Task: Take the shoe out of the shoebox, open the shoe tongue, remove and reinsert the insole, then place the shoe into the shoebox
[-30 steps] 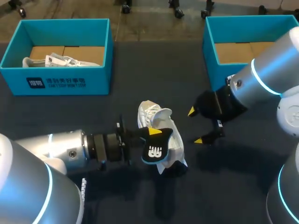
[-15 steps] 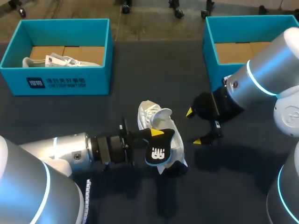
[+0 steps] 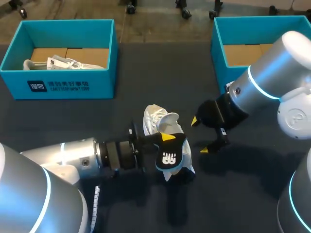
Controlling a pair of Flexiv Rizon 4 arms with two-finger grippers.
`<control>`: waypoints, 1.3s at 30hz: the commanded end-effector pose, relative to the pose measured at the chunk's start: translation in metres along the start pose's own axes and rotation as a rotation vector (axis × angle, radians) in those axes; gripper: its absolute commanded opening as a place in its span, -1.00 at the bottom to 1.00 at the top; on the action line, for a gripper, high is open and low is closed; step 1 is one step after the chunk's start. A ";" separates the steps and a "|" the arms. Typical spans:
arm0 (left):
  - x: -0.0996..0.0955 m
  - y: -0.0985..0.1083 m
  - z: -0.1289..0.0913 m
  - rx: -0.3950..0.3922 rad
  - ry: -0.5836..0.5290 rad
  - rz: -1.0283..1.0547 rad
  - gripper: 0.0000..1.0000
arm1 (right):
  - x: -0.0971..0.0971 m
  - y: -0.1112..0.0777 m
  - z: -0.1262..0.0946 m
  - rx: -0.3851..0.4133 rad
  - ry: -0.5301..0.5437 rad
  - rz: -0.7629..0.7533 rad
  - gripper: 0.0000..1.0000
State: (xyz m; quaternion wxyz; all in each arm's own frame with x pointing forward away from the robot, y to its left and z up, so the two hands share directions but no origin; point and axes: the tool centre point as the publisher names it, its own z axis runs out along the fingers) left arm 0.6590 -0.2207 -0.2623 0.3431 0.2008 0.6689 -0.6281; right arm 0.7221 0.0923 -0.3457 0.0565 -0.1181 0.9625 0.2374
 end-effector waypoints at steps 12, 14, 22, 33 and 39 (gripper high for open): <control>0.009 0.004 0.027 0.008 0.021 -0.016 -1.00 | 0.002 -0.005 -0.002 0.018 0.009 0.007 1.00; 0.011 0.003 0.027 0.007 0.024 -0.019 -1.00 | 0.002 -0.005 -0.002 0.021 0.009 0.008 1.00; 0.022 0.010 0.030 -0.011 0.030 -0.030 -1.00 | 0.003 -0.007 -0.001 0.014 0.004 0.016 1.00; 0.028 0.021 0.032 -0.030 0.012 -0.033 -1.00 | 0.004 -0.006 -0.002 0.018 0.002 0.021 1.00; 0.029 0.029 0.030 -0.052 0.008 -0.041 -1.00 | 0.004 -0.006 -0.002 0.018 0.002 0.021 1.00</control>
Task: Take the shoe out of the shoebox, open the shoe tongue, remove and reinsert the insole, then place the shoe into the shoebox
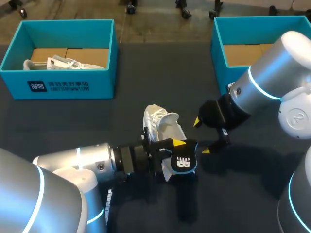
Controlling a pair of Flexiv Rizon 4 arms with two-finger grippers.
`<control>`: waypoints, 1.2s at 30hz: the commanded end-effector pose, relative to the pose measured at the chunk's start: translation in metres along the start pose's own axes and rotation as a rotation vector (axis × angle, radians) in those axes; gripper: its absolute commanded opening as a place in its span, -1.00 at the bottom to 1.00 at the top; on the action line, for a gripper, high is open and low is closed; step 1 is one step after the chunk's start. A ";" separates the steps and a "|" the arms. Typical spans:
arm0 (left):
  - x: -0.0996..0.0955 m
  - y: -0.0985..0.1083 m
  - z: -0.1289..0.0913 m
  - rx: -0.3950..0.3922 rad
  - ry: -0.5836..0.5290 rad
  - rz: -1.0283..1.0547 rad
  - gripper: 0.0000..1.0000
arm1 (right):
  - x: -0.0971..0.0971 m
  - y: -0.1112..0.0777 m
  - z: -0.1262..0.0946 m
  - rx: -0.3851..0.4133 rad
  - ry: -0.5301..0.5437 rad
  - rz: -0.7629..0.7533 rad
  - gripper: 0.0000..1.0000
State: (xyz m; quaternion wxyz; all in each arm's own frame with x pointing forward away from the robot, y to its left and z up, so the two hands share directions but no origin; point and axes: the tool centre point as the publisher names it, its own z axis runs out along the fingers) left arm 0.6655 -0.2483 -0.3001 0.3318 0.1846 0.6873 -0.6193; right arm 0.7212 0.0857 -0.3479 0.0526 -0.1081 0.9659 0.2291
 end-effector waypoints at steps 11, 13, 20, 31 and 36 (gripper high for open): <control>0.004 0.018 0.004 -0.034 0.003 -0.011 -1.00 | 0.001 0.000 0.000 0.001 -0.002 0.000 1.00; 0.004 0.022 0.003 -0.045 0.005 -0.014 -1.00 | 0.001 0.000 0.000 0.001 -0.002 0.000 1.00; 0.006 0.034 0.001 -0.069 0.014 -0.017 -1.00 | 0.001 0.000 0.000 0.001 -0.002 0.000 1.00; 0.005 0.059 0.002 -0.095 0.023 0.012 -1.00 | 0.001 0.000 0.000 0.001 -0.002 0.000 1.00; 0.003 0.070 0.005 -0.110 0.027 0.026 -1.00 | 0.001 0.000 0.000 0.001 -0.002 0.000 1.00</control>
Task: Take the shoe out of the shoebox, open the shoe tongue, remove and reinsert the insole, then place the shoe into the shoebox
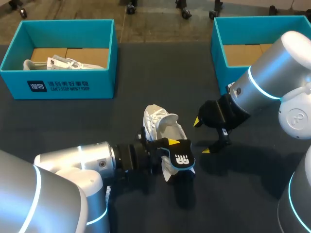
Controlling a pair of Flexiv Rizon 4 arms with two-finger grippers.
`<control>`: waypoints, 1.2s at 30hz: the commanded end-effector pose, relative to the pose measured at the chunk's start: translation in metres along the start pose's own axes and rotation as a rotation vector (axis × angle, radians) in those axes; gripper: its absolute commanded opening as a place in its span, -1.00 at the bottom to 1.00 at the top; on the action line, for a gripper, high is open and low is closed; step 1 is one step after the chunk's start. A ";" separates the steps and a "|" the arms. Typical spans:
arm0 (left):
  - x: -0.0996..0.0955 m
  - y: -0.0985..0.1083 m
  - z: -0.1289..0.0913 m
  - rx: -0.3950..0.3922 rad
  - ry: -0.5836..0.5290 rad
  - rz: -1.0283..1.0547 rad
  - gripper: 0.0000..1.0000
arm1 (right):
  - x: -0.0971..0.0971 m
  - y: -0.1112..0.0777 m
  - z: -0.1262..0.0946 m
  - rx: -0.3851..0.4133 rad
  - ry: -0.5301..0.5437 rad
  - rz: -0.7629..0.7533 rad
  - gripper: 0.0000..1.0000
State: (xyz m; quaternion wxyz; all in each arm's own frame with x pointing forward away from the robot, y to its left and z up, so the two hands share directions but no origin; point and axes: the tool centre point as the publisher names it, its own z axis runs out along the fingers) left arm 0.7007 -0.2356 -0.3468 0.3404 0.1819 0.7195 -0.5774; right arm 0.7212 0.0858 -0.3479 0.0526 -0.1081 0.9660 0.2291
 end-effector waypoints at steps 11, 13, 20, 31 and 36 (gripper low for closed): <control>-0.010 0.009 0.006 -0.034 0.004 0.002 -0.82 | 0.001 0.000 0.000 0.001 -0.002 0.000 1.00; -0.010 0.006 0.005 -0.035 0.013 0.006 -0.47 | 0.001 0.000 0.000 0.001 -0.002 0.000 1.00; -0.010 0.001 0.001 -0.043 0.028 0.007 -0.32 | 0.001 0.000 0.000 0.001 -0.002 0.000 1.00; -0.014 -0.014 -0.007 -0.112 0.077 -0.015 -0.25 | 0.001 0.000 0.000 0.001 -0.002 0.000 1.00; -0.015 -0.018 -0.010 -0.112 0.076 -0.014 -0.28 | 0.001 0.000 0.000 0.001 -0.002 0.000 1.00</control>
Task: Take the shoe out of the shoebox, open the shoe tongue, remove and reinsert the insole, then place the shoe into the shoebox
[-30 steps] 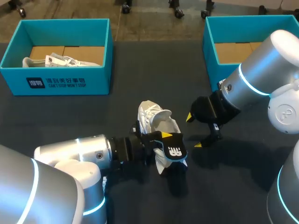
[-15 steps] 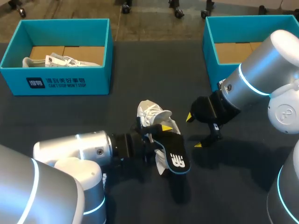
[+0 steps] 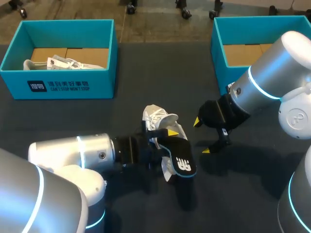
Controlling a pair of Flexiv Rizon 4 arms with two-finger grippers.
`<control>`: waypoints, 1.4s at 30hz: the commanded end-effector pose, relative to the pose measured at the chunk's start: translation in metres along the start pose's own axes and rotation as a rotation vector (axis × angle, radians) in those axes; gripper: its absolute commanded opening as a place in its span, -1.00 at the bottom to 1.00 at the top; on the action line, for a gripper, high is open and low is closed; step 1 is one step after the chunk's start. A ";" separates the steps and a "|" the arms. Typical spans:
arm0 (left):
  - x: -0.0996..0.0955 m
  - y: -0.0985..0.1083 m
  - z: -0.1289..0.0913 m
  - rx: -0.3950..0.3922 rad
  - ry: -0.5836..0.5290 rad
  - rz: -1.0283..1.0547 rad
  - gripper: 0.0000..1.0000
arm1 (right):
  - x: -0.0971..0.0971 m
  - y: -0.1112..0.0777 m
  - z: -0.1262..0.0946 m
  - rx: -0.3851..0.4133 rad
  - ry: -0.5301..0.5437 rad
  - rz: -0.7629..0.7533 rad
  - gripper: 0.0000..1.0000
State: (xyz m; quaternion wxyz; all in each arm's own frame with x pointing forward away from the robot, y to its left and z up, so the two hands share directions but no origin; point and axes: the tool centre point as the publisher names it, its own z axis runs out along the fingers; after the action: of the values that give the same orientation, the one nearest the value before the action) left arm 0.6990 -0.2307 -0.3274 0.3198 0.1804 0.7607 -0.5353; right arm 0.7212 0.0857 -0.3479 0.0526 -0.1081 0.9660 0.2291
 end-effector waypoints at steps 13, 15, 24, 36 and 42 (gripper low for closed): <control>0.003 -0.015 -0.017 -0.015 0.025 -0.028 -0.34 | 0.001 0.000 0.000 0.000 -0.002 0.000 1.00; 0.003 -0.016 -0.018 -0.020 0.029 -0.035 -0.44 | 0.001 0.000 0.000 0.000 -0.002 0.000 1.00; 0.009 -0.010 -0.012 -0.032 0.043 -0.025 -1.00 | 0.001 0.000 0.000 0.000 -0.002 0.000 1.00; 0.008 0.022 -0.004 -0.069 0.007 0.001 -1.00 | 0.001 0.000 0.000 0.000 -0.002 0.000 1.00; 0.008 0.034 -0.002 -0.096 0.008 -0.007 -1.00 | 0.001 0.000 0.000 0.000 -0.002 0.000 1.00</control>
State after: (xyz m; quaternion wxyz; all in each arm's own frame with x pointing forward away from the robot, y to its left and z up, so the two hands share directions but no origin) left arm 0.7095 -0.2121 -0.3531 0.3228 0.1653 0.7847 -0.5027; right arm 0.7212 0.0858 -0.3479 0.0526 -0.1081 0.9660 0.2291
